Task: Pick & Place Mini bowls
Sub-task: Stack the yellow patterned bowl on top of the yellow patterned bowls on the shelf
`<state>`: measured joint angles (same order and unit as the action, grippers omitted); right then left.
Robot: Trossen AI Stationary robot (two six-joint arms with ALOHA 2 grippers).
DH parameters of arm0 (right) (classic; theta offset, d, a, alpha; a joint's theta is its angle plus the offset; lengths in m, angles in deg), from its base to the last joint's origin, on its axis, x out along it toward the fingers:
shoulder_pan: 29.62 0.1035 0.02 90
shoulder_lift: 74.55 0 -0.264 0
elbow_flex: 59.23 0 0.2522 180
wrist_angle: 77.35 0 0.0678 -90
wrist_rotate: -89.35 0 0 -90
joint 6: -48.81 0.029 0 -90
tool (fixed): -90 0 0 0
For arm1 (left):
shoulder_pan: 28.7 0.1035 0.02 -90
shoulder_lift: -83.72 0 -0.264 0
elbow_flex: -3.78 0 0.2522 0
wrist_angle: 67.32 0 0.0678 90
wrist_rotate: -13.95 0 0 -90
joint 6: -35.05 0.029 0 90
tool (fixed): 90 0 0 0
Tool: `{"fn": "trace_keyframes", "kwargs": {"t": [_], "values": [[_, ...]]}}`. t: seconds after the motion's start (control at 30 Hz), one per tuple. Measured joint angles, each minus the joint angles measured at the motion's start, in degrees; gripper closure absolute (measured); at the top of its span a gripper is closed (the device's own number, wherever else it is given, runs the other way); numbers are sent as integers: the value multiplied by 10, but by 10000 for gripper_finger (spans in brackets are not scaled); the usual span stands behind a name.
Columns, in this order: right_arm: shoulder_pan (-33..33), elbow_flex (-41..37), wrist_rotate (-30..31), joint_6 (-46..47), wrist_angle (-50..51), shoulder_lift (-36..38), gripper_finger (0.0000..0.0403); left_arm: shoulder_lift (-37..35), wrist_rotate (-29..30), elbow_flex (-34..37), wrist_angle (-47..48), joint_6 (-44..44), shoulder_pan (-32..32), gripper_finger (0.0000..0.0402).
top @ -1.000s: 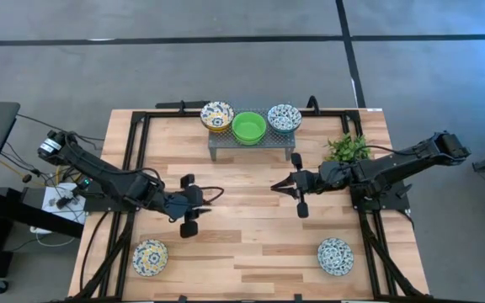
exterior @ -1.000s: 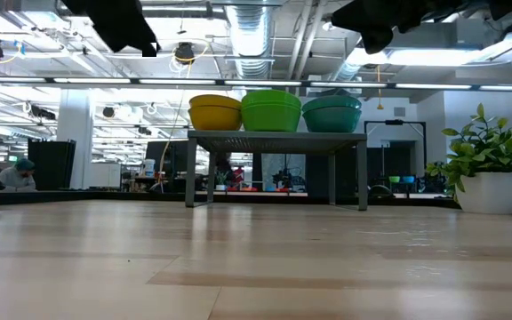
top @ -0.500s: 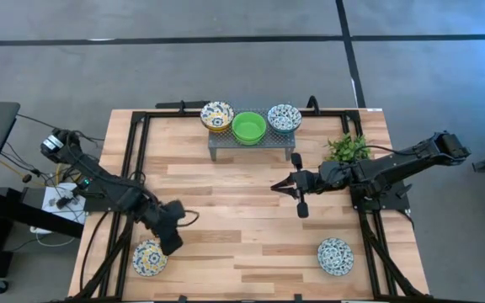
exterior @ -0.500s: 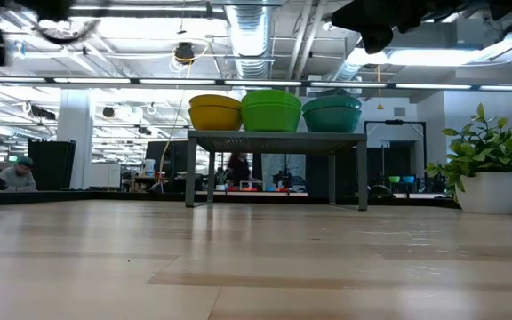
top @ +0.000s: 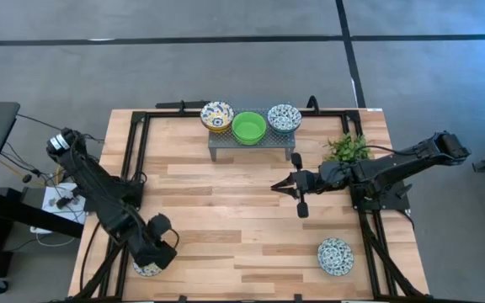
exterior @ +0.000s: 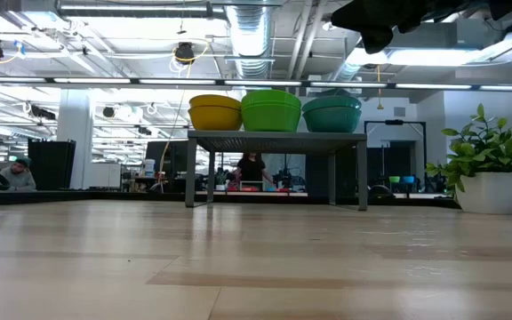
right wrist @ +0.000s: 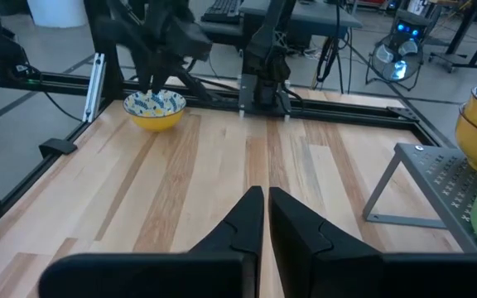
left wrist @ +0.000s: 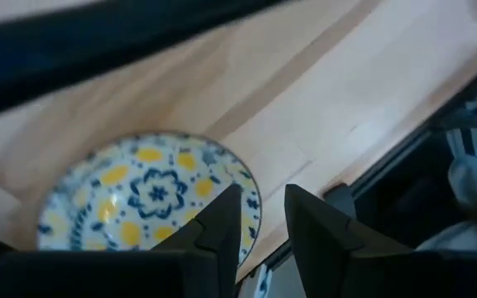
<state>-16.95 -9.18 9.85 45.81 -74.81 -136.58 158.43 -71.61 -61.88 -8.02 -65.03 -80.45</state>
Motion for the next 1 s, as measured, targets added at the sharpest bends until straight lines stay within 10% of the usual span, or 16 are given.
{"fn": "trace_keyframes", "kwargs": {"t": [0.27, 0.47, 1.0], "values": [[-1, 0, 0, -9, -37, 1, 386, 88, -19, 0, -128, -43, -15, 306], [-14, 0, 0, -27, -60, 0, 386, 124, -116, 0, -124, -89, -15, 307], [-50, 0, 0, -31, -61, -2, 386, 116, -126, -44, -121, -97, -9, 340]]}}
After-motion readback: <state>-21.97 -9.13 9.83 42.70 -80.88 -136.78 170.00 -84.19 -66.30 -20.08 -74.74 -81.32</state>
